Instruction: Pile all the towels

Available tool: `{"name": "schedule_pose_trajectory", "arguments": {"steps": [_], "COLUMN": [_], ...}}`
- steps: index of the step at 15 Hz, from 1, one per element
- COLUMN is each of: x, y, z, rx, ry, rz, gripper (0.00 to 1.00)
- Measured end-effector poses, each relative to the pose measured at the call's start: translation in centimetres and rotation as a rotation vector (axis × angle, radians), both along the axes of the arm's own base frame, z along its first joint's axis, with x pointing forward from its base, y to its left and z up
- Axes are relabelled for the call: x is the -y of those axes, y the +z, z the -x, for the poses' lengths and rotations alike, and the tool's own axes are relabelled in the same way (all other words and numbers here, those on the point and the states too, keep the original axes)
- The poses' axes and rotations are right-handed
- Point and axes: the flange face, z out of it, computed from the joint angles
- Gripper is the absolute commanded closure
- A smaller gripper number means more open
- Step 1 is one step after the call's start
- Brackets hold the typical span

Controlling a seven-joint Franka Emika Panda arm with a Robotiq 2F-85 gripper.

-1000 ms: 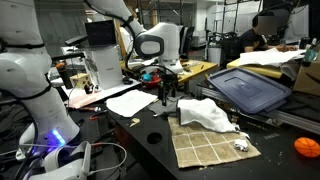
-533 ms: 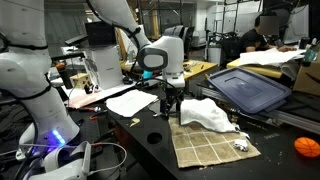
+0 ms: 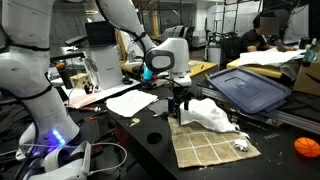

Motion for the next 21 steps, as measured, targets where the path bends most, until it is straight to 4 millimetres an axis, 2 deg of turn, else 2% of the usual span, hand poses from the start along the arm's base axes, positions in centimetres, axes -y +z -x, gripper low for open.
{"name": "schedule_pose_trajectory", "arguments": {"steps": [3,8,12,17,18,21], "x": [0.1,0.9,1.0,-0.2,-0.5,-1.2], "y": [-0.9,-3.6,-5.1,-6.0,-6.1,-6.4], "z": [0.3,0.7,-0.1,-1.5,-1.7,-2.2], "rx": [-0.020,-0.060,-0.063,-0.060,-0.060,-0.062], "ry": [0.009,0.028,0.047,0.082,0.089,0.105], "rz": [0.010,0.045,0.072,0.087,0.088,0.091], "gripper": [0.00,0.00,0.00,0.00,0.17,0.42]}}
